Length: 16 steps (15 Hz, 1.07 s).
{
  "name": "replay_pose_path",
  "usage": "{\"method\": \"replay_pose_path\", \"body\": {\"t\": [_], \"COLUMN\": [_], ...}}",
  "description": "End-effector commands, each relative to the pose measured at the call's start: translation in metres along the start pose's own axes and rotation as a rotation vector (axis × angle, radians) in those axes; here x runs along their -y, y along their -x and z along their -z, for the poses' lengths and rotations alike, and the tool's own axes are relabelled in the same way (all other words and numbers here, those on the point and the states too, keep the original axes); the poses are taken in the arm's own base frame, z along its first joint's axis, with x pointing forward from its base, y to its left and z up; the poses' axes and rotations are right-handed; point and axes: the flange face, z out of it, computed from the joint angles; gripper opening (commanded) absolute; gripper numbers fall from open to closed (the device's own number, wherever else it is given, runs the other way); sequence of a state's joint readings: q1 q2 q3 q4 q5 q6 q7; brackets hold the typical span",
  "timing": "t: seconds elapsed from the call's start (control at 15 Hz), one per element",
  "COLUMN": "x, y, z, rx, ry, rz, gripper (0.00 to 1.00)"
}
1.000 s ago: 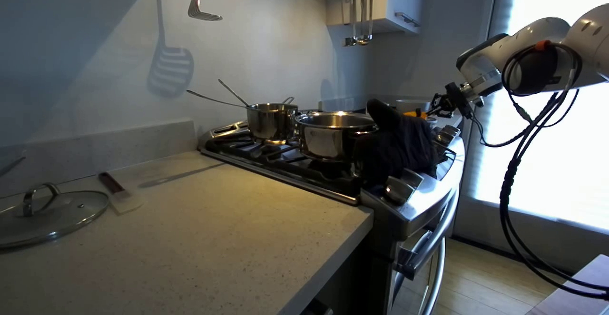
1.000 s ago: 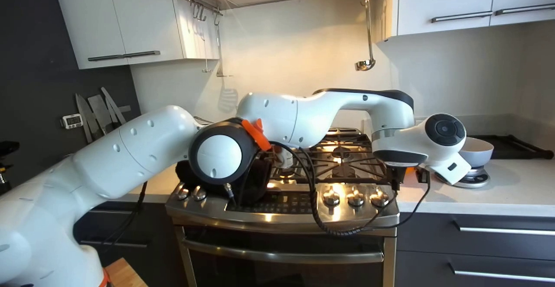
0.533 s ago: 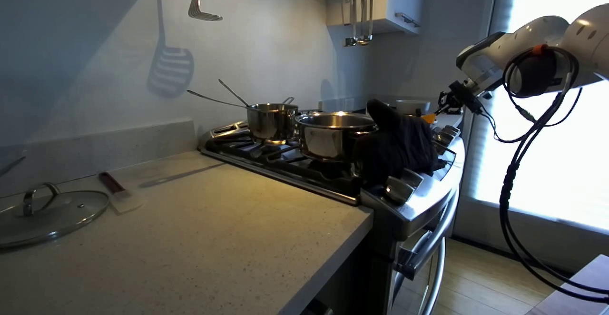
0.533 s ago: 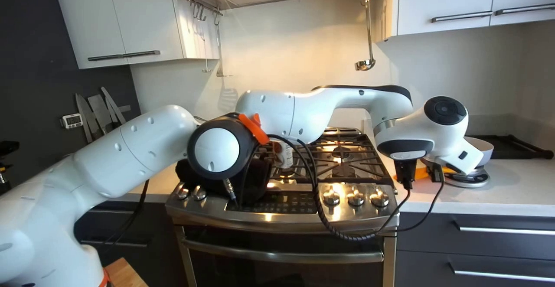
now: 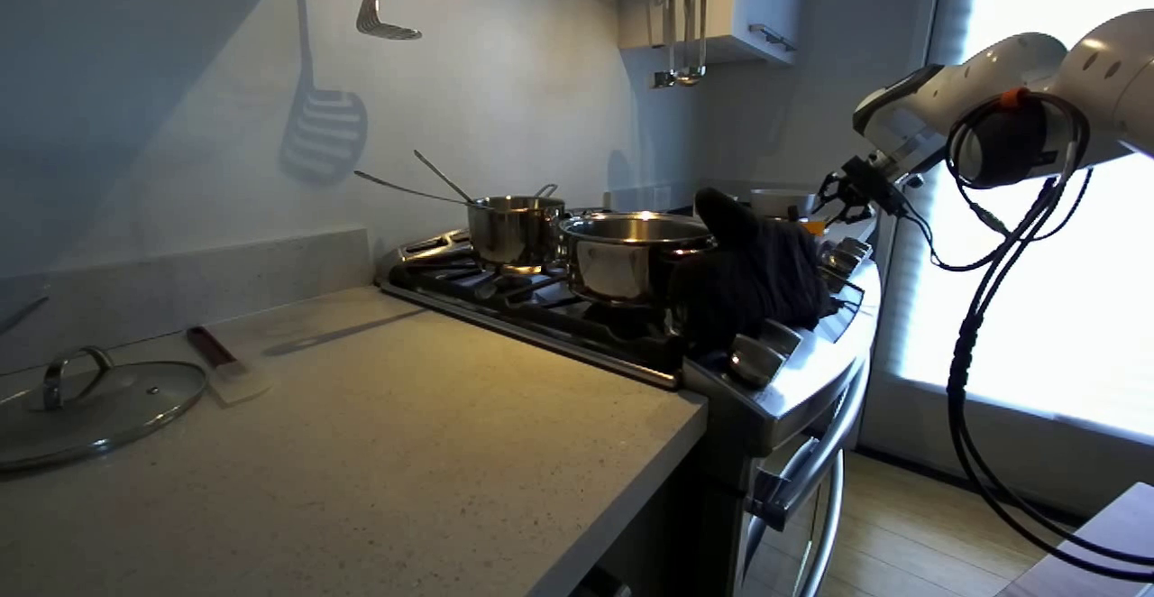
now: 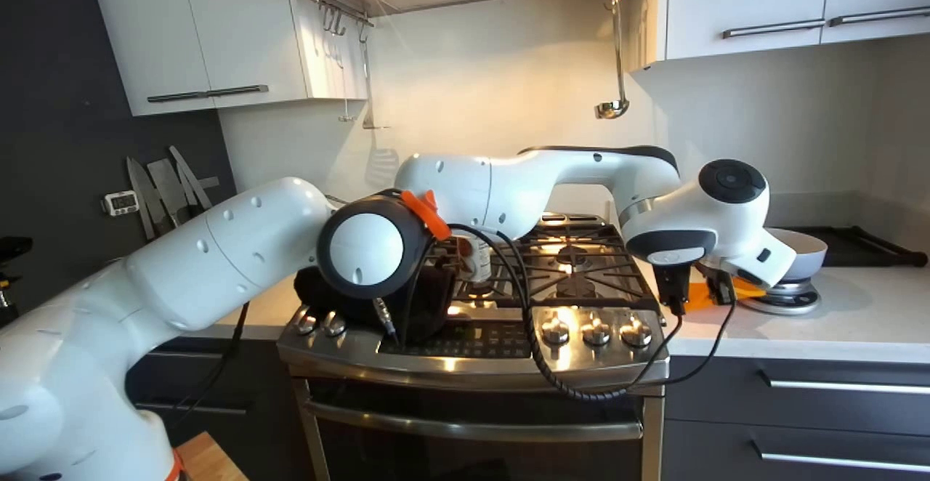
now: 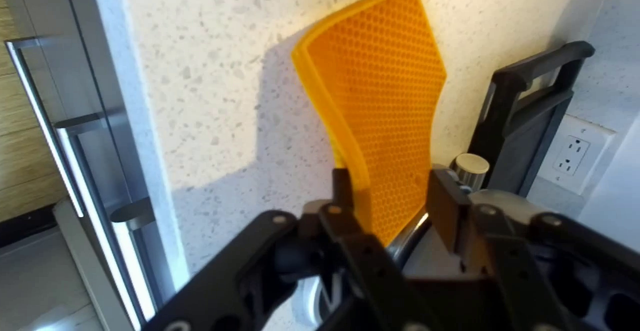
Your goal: Pick up the orange mat and put it on the kitchen counter to the right side of the stove
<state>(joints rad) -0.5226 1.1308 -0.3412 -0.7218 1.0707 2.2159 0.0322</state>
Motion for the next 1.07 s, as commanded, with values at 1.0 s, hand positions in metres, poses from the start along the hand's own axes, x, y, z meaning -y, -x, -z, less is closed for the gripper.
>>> {"method": "replay_pose_path", "body": {"t": [1.0], "x": [0.143], "y": [0.140], "z": [0.117], "rx": [0.281], "ry": [0.623], "rz": [0.511], "gripper": [1.00]}}
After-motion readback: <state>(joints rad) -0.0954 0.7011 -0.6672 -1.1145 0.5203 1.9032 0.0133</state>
